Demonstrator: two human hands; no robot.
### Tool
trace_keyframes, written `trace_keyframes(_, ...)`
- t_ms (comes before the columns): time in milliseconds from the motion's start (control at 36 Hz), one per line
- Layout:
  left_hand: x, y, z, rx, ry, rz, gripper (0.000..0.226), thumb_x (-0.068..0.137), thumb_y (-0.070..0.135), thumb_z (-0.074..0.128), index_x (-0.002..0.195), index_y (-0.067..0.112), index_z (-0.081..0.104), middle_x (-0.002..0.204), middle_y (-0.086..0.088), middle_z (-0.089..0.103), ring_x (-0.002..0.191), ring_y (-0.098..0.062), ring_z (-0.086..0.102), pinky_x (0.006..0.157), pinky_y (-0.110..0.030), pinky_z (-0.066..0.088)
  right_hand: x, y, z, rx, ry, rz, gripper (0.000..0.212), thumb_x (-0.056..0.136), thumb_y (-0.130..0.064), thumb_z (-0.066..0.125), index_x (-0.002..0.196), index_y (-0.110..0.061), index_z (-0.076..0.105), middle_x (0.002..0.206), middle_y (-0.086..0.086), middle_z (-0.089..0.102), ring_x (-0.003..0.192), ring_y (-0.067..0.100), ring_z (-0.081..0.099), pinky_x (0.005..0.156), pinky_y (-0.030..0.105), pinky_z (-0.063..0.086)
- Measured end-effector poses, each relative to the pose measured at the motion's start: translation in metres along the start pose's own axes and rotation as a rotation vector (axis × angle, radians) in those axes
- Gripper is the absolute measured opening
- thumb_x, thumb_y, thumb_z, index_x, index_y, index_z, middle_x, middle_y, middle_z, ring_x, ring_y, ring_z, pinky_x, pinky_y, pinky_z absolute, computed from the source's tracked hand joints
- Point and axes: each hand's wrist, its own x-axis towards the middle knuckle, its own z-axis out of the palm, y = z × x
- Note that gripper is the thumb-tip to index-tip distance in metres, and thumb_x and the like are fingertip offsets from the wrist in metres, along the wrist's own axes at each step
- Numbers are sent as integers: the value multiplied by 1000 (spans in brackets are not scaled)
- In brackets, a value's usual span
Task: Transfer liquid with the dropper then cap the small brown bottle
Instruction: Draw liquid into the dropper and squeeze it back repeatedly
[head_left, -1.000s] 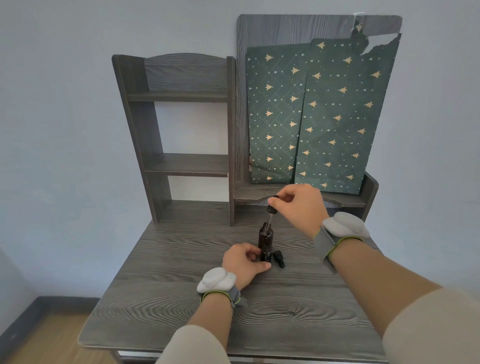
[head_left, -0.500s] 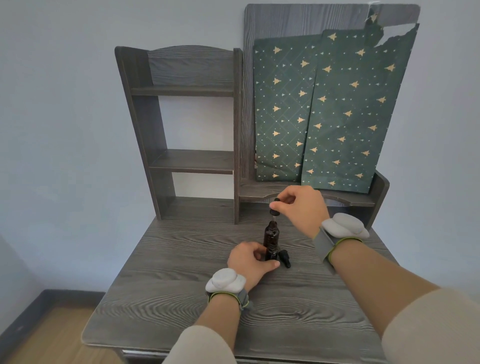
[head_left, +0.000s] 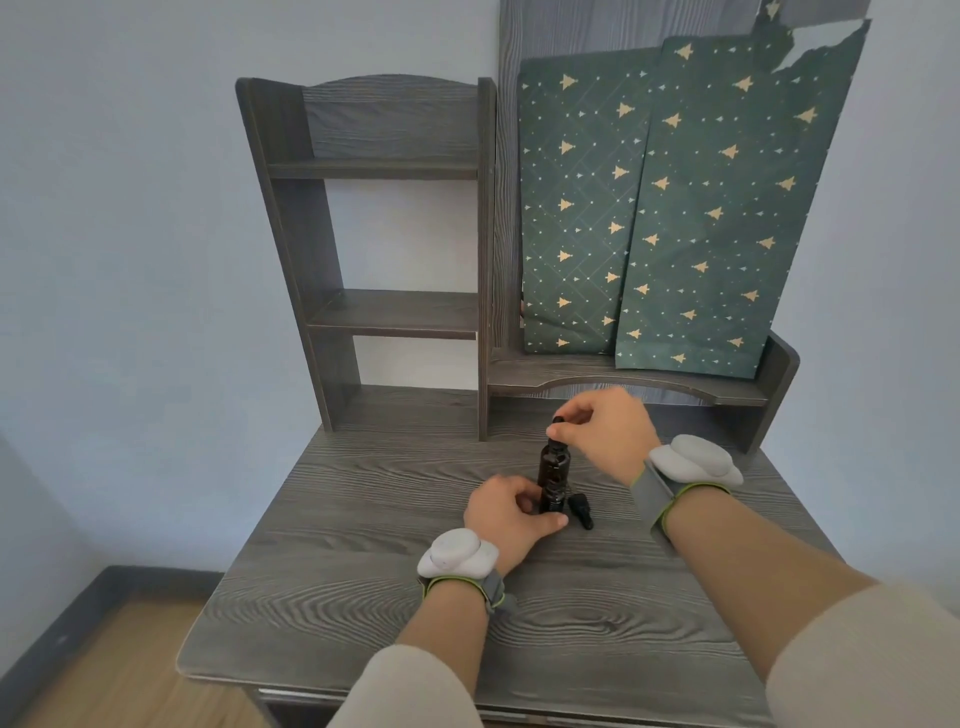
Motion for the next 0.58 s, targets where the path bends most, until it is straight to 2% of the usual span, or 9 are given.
trace_keyframes(194, -1, 0, -1, -4, -2, 6, 30, 66, 44, 78, 90, 27, 70, 70, 14, 50, 72, -9, 52, 72, -28, 47, -2, -2, 2, -3, 29, 13, 17, 76, -32, 76, 86, -20, 76, 80, -5, 67, 86, 16, 66, 80, 30, 53)
trace_keyframes(333, -1, 1, -1, -5, 2, 12, 30, 67, 44, 77, 91, 28, 70, 69, 14, 49, 70, -7, 51, 70, -27, 46, -4, -5, 5, -21, 82, 27, 19, 77, -31, 75, 89, -17, 76, 86, 0, 73, 85, 16, 66, 78, 27, 51)
trace_keyframes(528, -2, 1, 0, -5, 30, 13, 30, 66, 43, 78, 90, 27, 70, 68, 14, 48, 69, -7, 49, 68, -24, 43, -5, -7, 10, -38, 100, 53, 14, 80, -28, 71, 87, -17, 75, 88, 4, 73, 90, 24, 65, 84, 35, 53)
trace_keyframes(583, -3, 1, 1, -1, 30, 16, 29, 66, 42, 78, 89, 27, 70, 69, 14, 48, 69, -7, 48, 68, -24, 42, -5, -7, 12, -54, 106, 51, 13, 81, -28, 70, 87, -17, 74, 88, 4, 72, 91, 25, 64, 83, 33, 52)
